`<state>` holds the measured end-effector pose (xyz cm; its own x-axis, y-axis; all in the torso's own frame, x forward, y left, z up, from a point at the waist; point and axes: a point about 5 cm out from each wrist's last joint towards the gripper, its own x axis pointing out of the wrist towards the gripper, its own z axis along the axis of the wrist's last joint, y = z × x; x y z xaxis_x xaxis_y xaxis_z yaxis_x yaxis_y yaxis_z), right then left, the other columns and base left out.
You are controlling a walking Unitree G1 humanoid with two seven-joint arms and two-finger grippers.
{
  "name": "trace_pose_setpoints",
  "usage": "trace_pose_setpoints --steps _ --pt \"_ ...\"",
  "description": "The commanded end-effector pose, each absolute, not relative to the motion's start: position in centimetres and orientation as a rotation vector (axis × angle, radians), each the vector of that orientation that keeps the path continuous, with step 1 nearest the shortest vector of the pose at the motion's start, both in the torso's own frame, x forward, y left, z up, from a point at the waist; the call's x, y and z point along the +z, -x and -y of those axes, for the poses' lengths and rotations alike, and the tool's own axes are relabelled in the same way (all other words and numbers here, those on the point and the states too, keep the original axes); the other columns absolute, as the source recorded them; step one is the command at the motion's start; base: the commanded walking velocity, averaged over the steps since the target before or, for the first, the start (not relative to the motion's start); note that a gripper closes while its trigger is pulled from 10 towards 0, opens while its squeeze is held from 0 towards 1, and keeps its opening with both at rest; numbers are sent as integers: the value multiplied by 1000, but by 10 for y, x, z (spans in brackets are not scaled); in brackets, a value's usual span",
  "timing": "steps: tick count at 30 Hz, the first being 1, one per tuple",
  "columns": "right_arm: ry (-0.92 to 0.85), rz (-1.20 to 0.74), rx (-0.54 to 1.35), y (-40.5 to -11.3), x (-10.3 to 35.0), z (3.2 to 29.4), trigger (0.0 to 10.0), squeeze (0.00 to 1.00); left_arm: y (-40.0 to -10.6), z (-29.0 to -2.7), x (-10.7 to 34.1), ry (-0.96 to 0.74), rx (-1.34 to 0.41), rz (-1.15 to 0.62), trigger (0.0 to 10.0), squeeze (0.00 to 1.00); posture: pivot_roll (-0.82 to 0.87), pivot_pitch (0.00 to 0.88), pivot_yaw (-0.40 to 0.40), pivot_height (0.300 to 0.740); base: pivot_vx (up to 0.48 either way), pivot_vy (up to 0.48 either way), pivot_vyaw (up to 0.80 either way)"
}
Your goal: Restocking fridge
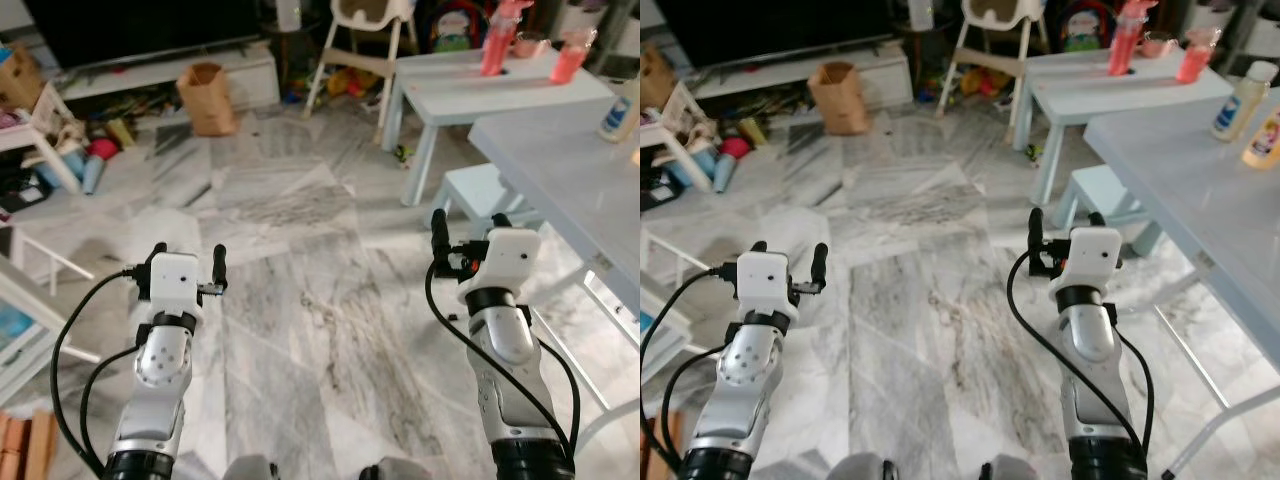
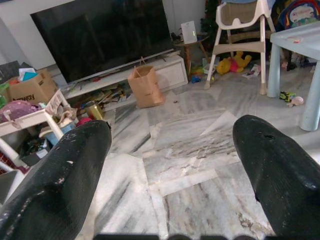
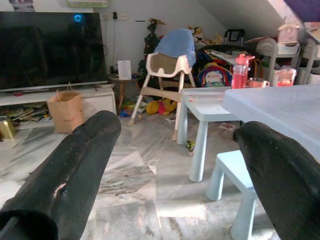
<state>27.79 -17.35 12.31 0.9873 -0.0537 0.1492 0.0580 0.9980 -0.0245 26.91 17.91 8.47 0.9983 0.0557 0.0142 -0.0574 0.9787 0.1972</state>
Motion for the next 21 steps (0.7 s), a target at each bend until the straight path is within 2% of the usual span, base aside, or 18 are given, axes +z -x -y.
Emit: trace_pose_setpoints --steps 1,3,12,21 --pt "46 169 -55 -277 128 172 10000 0 -272 -177 87 -200 47 23 10000 0 16 66 68 740 405 255 0" --pt "43 160 -59 -277 126 170 10000 0 -271 -177 87 -196 50 21 10000 0 19 67 70 740 369 304 0" --pt "65 118 -84 -271 112 176 10000 0 -257 -174 71 -163 43 -33 10000 0 20 31 68 740 360 317 -800" --pt "86 144 -85 -280 117 173 10000 0 -260 -177 71 -148 50 -34 10000 0 26 34 68 740 361 316 -800"
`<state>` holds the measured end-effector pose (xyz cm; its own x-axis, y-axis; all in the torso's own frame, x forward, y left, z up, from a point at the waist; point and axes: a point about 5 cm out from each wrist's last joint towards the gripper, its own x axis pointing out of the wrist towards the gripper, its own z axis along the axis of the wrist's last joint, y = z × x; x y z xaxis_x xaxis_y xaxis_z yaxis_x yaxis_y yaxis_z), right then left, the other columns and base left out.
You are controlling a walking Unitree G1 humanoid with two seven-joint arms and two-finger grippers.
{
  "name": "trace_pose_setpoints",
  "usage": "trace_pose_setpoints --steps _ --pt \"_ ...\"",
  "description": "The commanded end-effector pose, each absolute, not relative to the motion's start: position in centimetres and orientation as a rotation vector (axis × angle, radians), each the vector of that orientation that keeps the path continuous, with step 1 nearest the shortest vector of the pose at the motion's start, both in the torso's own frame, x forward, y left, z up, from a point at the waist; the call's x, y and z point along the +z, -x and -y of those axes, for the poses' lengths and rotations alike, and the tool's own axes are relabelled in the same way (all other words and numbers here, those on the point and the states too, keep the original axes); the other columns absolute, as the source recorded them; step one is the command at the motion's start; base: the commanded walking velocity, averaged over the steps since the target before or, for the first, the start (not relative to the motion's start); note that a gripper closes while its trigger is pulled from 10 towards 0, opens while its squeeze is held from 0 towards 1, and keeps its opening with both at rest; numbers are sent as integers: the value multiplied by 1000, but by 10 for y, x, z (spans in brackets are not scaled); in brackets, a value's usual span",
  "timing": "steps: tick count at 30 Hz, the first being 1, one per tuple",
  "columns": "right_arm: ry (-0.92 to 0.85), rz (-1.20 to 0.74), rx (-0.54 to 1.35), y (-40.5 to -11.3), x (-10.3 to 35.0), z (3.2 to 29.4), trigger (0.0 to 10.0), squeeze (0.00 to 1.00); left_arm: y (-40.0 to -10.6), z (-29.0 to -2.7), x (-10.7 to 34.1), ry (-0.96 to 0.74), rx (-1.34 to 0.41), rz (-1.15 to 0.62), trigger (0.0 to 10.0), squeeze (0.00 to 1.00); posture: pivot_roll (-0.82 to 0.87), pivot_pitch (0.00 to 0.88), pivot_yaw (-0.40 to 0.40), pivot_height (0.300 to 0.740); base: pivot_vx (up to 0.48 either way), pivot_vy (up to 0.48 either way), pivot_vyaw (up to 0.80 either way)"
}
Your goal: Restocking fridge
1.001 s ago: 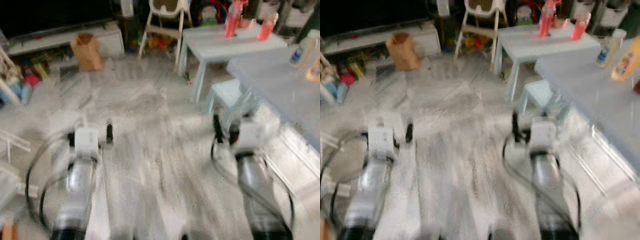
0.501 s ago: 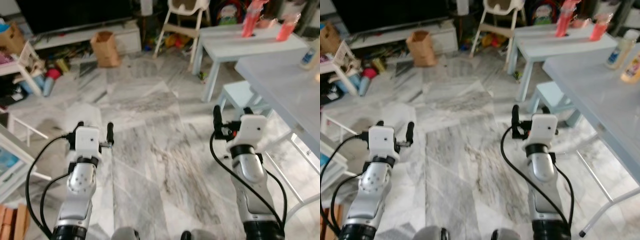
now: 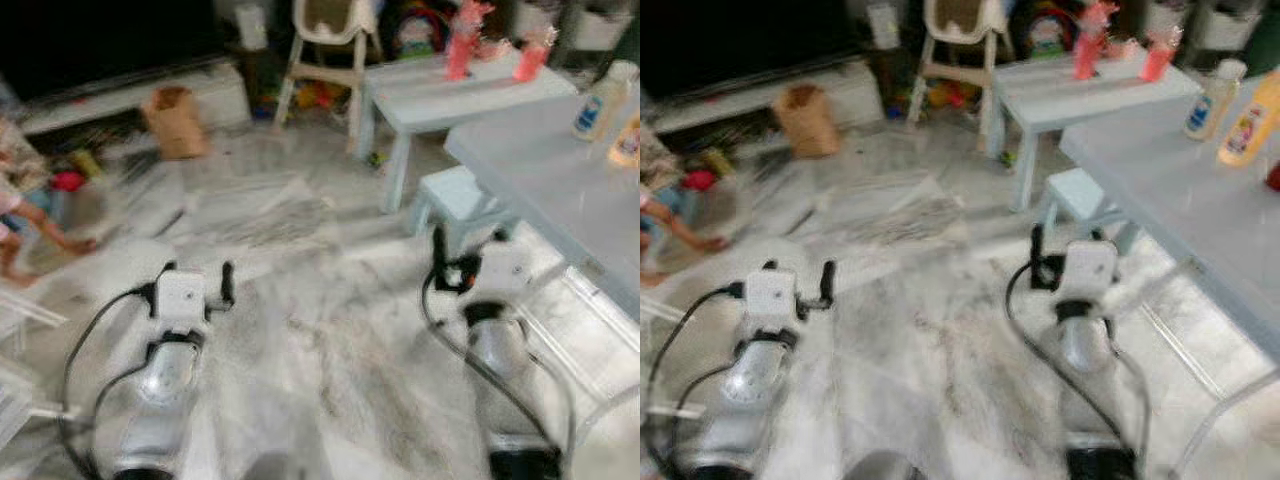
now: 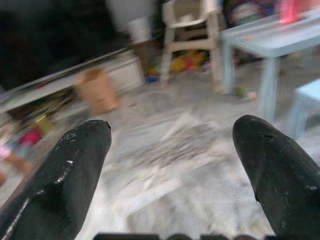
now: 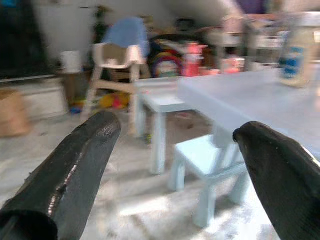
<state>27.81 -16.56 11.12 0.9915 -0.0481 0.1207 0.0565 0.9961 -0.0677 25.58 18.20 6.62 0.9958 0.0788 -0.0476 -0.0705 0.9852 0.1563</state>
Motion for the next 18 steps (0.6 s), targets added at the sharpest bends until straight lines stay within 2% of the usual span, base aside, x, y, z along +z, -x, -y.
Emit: trace_pose_setpoints --steps 1,8,18 --pt "99 162 -87 -282 121 173 10000 0 -264 -174 74 -150 25 -17 10000 0 28 37 61 740 360 319 -800" --pt "101 193 -56 -291 128 164 10000 0 -277 -162 85 -123 -30 26 10000 0 27 23 50 740 357 320 -800" --pt "123 211 -41 -294 131 165 10000 0 -281 -150 92 -98 -73 62 10000 0 22 22 39 740 359 319 -800"
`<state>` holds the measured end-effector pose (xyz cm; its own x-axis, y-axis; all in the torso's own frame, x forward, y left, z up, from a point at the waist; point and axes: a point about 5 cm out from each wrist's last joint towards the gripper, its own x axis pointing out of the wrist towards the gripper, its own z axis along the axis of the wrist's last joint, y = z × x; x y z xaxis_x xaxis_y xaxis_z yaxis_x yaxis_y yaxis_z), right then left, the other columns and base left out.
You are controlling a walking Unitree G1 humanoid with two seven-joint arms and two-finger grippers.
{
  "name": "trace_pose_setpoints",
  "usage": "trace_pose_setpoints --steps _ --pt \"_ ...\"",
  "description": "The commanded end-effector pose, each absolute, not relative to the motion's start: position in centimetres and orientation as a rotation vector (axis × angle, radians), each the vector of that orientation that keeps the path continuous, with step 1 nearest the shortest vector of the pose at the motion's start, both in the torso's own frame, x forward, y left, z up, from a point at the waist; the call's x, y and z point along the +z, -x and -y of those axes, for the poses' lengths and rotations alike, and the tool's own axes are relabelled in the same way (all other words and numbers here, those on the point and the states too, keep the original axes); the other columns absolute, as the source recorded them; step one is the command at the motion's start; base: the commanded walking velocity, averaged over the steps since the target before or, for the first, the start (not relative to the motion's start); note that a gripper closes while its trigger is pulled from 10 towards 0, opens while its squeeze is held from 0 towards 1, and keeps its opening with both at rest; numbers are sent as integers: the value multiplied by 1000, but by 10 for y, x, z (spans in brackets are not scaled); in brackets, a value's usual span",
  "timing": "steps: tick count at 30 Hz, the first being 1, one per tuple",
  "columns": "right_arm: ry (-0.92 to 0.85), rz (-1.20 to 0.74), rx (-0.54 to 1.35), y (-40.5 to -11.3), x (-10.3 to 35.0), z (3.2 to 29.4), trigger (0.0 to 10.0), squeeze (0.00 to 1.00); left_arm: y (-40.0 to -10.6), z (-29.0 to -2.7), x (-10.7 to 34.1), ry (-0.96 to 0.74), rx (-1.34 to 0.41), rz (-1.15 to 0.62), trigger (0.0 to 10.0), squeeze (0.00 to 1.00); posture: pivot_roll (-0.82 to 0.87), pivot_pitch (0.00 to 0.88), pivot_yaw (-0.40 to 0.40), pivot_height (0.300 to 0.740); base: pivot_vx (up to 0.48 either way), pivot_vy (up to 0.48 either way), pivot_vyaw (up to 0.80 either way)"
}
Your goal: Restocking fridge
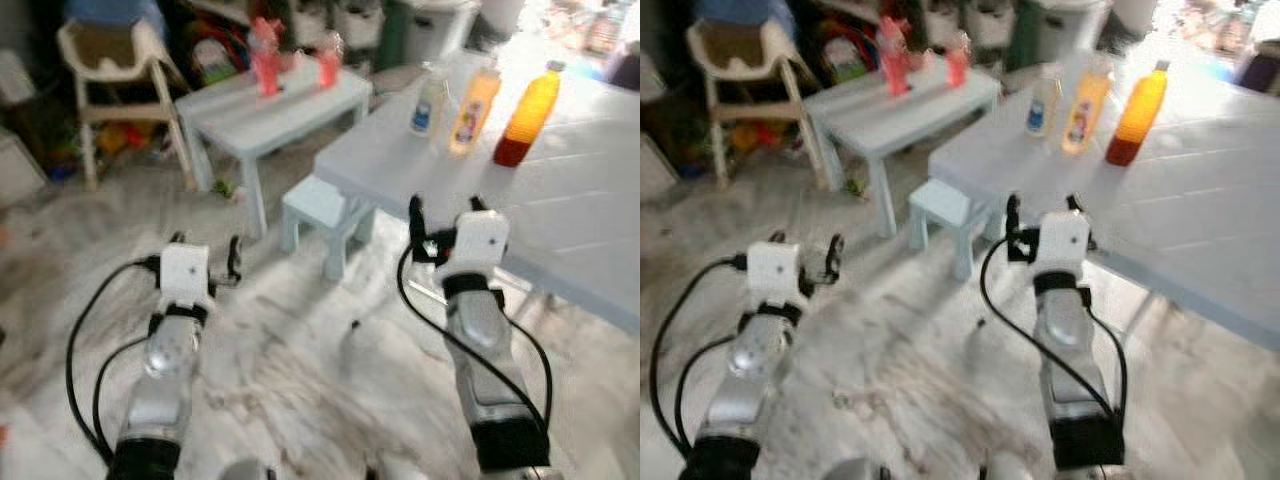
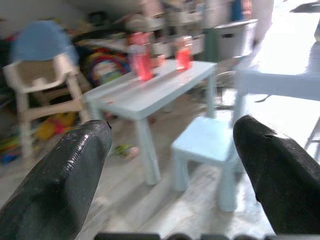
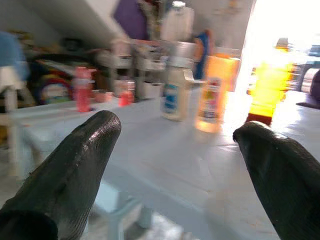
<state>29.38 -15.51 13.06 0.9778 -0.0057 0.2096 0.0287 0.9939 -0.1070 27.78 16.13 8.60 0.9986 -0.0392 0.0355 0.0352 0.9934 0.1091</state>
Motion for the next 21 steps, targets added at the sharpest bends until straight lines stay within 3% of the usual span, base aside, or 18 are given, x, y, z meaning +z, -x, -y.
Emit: trace_pose_setpoints --steps 1,21 --pt "123 211 -40 -294 131 165 10000 0 -281 -150 93 -97 -75 66 10000 0 22 22 39 740 364 315 -800" --pt "148 232 -4 -294 131 157 10000 0 -282 -137 106 -54 -125 113 10000 0 25 43 32 740 316 360 -796"
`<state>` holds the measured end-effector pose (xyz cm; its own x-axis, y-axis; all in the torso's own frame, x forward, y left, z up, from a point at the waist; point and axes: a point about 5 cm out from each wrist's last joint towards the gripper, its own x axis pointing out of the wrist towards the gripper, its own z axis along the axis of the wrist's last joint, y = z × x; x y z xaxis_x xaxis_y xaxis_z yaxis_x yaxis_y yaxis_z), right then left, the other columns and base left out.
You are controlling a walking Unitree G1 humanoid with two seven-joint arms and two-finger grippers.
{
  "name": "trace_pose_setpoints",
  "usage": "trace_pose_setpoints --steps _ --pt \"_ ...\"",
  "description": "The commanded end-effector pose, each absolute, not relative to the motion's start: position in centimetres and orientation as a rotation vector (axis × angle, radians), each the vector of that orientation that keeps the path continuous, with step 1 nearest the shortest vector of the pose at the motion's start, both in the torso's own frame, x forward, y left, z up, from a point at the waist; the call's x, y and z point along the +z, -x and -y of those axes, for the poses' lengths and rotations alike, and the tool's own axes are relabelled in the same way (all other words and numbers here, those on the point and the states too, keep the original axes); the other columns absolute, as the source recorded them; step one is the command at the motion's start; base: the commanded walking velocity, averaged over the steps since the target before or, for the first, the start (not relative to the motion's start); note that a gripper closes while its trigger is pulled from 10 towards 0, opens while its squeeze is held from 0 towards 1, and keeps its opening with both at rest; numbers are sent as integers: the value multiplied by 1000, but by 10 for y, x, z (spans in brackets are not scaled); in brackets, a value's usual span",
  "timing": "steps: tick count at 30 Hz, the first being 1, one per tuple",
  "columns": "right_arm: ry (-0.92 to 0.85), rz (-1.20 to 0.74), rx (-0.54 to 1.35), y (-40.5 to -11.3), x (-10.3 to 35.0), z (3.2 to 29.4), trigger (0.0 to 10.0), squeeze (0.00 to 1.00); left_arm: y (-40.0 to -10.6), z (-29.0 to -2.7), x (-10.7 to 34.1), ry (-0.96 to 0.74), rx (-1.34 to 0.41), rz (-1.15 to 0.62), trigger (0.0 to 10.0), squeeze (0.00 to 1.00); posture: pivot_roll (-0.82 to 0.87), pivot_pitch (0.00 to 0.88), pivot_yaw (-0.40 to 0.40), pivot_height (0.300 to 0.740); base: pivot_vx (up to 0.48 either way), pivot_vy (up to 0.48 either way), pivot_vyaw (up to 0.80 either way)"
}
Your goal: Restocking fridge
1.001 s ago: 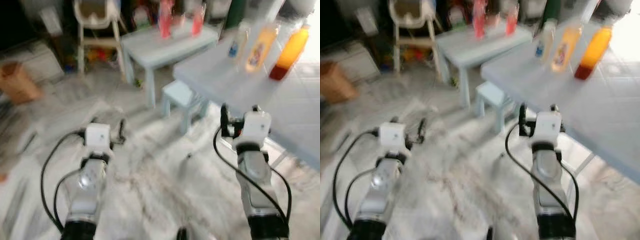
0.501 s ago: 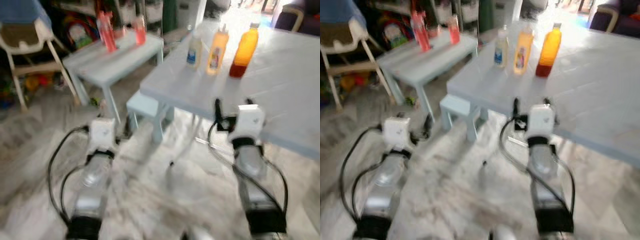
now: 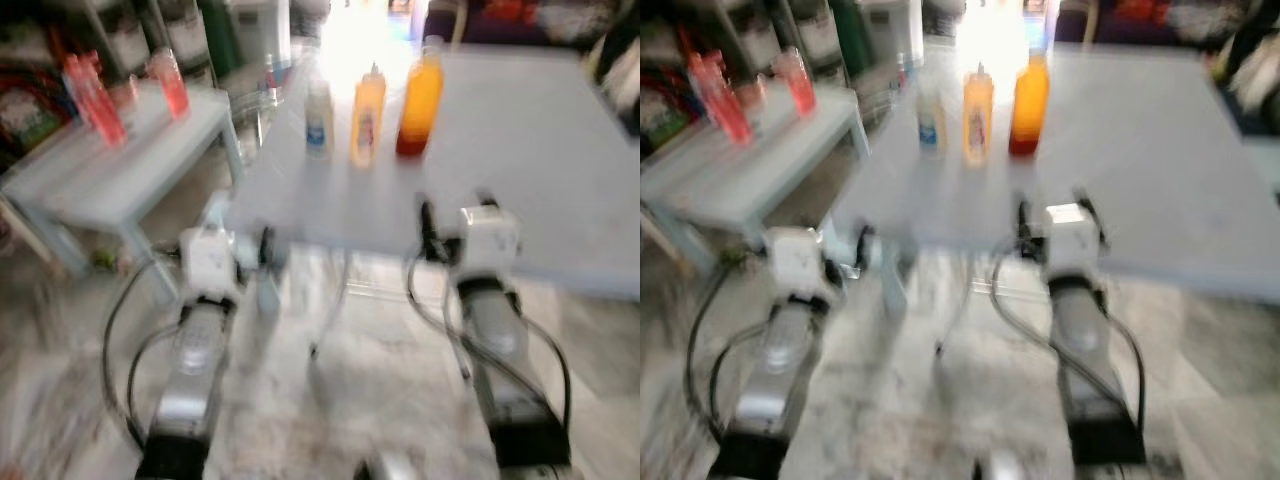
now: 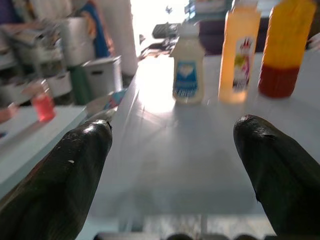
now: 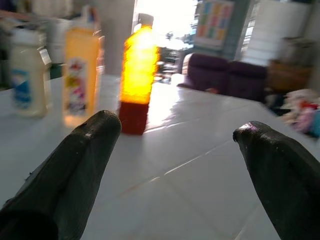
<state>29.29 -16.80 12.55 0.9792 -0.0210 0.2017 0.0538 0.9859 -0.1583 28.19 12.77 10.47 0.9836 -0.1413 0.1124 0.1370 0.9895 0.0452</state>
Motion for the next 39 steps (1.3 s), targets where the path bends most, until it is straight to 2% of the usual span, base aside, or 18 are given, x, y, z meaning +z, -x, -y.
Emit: trace_pose_setpoints --steps 1,5,14,21,30,39 --pt "148 232 -4 -294 131 157 10000 0 -282 -137 106 -54 -125 113 10000 0 25 43 32 740 285 386 -763" --pt "152 230 14 -294 131 154 10000 0 -283 -136 107 -50 -126 117 10000 0 27 43 32 740 270 397 -730" --pt "147 228 31 -296 130 150 10000 0 -281 -136 108 -53 -126 117 10000 0 29 51 28 740 199 388 0" --pt "143 219 36 -295 128 149 10000 0 -278 -136 107 -53 -137 115 10000 0 33 59 26 740 0 0 0" --pt "152 213 45 -295 126 148 10000 0 -274 -132 105 -28 -186 102 10000 0 36 59 20 740 0 0 -621" --pt "151 209 51 -297 126 149 10000 0 -276 -135 103 -36 -132 70 10000 0 42 53 14 740 0 0 -630"
